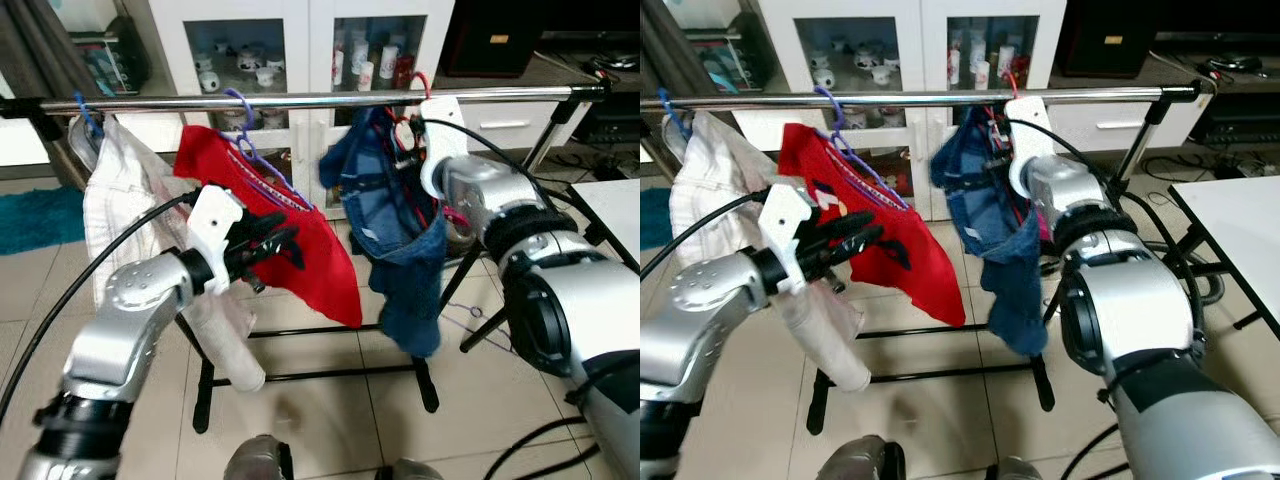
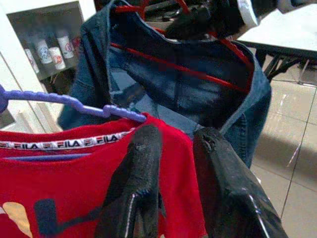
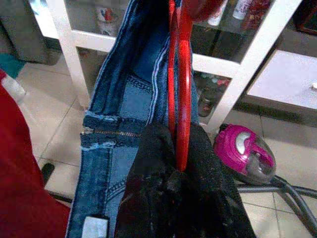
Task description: Hang hanger
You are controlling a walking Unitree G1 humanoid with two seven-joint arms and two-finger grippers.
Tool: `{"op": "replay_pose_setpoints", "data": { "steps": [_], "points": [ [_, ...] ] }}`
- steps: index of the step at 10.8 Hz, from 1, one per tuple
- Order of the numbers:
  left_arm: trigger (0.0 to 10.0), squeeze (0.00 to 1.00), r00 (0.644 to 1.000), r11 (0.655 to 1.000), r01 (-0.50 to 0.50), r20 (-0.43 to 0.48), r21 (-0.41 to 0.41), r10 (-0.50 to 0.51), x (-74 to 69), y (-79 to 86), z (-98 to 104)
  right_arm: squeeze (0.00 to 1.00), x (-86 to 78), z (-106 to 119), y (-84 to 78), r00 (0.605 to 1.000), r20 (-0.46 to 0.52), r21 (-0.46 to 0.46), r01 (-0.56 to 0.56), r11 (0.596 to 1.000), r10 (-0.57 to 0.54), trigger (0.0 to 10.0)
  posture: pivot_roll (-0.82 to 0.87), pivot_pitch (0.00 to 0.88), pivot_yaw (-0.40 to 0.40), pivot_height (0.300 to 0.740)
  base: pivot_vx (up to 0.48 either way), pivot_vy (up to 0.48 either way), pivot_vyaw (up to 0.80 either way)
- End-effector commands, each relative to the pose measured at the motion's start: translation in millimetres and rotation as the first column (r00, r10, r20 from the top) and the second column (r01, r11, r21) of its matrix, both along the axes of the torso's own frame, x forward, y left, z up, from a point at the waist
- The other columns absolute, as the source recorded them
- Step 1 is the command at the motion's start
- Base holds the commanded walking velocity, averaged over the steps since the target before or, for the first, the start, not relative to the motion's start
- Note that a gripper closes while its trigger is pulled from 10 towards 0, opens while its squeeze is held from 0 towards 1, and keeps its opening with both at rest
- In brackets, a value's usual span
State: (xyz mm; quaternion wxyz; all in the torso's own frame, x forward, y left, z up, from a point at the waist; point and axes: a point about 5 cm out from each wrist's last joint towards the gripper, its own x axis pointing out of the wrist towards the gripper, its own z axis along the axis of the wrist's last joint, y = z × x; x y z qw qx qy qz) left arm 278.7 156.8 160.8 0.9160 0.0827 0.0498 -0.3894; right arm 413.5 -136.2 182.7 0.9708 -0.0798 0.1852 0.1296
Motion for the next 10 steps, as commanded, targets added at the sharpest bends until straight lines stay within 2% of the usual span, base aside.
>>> {"op": "replay_pose_setpoints", "data": {
  "steps": [1,4,5,7,10],
  "points": [
    [10.0,0.0,1.0,1.0,0.017,-0.007,0.005,-0.017,-4.0,-0.3,2.2,0.0,3.8,13.2,2.5,0.999,0.04,0.015,0.013,1.0,-0.013,10.0,0.06,0.0,0.017,0.74,0.0,0.0,0.0],
    [10.0,0.0,0.999,0.999,0.039,-0.013,0.014,-0.039,-11.6,0.3,12.8,0.0,4.8,15.9,2.6,0.999,0.041,-0.013,0.033,0.999,-0.033,10.0,0.09,0.04,0.005,0.74,0.0,0.0,0.0],
    [10.0,0.0,0.999,0.999,0.035,-0.013,0.009,-0.035,-15.8,2.1,18.7,0.0,4.8,15.3,1.8,0.998,0.043,-0.014,0.042,0.999,-0.041,10.0,0.11,0.085,-0.004,0.74,0.0,0.0,0.0],
    [10.0,0.0,1.0,1.0,0.001,-0.004,0.008,-0.001,-23.0,7.7,30.4,0.0,3.4,9.3,3.3,0.998,0.034,0.019,0.06,0.998,-0.061,10.0,0.12,0.135,-0.017,0.74,0.0,0.0,0.0],
    [10.0,0.0,1.0,1.0,-0.012,0.0,0.008,0.012,-32.2,7.6,37.3,0.0,2.9,7.1,7.9,0.997,0.046,0.047,0.054,0.997,-0.056,10.0,0.12,0.162,-0.029,0.74,0.0,0.0,0.0]
  ]
}}
